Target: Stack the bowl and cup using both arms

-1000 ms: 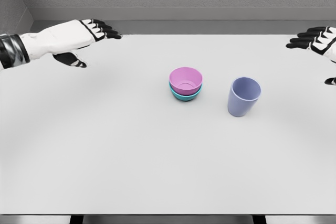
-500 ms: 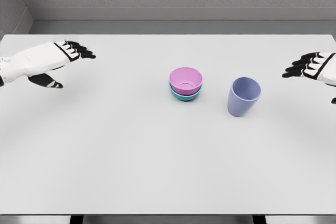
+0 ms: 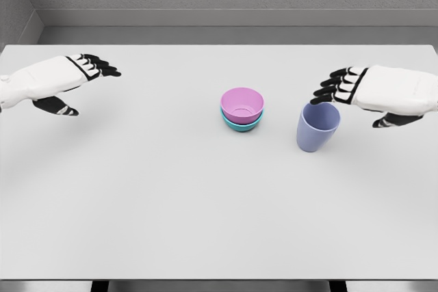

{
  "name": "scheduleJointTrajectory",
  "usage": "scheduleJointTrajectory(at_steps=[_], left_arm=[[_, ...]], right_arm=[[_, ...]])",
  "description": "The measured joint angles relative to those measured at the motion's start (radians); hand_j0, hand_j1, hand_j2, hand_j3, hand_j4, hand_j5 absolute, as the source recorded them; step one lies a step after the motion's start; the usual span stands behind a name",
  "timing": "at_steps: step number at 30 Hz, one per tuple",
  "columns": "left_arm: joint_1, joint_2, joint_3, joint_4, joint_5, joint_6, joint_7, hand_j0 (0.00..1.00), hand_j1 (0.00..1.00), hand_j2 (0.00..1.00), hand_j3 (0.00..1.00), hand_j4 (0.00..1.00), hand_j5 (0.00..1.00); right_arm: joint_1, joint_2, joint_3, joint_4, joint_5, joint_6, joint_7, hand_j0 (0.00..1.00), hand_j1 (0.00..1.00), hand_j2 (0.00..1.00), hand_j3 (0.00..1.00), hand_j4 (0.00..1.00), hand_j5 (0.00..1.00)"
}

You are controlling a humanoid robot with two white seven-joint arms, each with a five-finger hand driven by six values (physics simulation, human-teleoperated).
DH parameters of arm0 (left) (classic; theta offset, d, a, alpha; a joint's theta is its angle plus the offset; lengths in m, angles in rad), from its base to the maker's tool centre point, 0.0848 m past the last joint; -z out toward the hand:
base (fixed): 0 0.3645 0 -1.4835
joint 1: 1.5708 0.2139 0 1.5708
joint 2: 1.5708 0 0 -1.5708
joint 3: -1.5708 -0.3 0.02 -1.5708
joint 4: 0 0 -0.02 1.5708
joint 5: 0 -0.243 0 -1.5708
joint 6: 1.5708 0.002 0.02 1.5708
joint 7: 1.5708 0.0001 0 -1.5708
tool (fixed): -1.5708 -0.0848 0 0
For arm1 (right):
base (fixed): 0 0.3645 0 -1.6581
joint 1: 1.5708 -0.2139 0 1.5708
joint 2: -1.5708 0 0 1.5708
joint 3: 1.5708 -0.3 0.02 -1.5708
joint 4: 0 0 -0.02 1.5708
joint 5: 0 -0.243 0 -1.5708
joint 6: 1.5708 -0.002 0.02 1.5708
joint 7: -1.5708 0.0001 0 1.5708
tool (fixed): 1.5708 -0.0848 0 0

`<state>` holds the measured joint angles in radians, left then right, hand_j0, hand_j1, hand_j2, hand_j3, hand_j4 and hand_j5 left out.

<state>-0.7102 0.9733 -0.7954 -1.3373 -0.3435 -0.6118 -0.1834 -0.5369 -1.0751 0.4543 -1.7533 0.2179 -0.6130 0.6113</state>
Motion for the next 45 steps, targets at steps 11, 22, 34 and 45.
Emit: scheduleJointTrajectory(at_steps=[11, 22, 34, 45], left_arm=[[0.003, 0.002, 0.001, 0.001, -0.001, 0.000, -0.001, 1.00, 1.00, 1.00, 1.00, 1.00, 1.00], [0.003, 0.002, 0.001, 0.002, -0.004, 0.000, -0.003, 1.00, 1.00, 1.00, 1.00, 1.00, 1.00], [0.003, 0.002, 0.001, 0.002, -0.004, 0.000, -0.003, 1.00, 1.00, 1.00, 1.00, 1.00, 1.00], [0.003, 0.003, 0.001, 0.001, -0.005, 0.000, -0.003, 1.00, 1.00, 1.00, 1.00, 1.00, 1.00]], right_arm=[[-0.061, 0.060, 0.057, 0.004, 0.036, 0.048, 0.000, 1.00, 1.00, 1.00, 1.00, 1.00, 1.00], [-0.061, 0.091, 0.077, 0.036, 0.071, 0.088, 0.000, 1.00, 1.00, 1.00, 1.00, 1.00, 1.00], [-0.064, 0.120, 0.124, 0.063, 0.076, 0.134, 0.000, 1.00, 1.00, 1.00, 1.00, 1.00, 1.00], [-0.084, 0.138, 0.166, 0.091, 0.106, 0.146, 0.000, 1.00, 1.00, 1.00, 1.00, 1.00, 1.00]])
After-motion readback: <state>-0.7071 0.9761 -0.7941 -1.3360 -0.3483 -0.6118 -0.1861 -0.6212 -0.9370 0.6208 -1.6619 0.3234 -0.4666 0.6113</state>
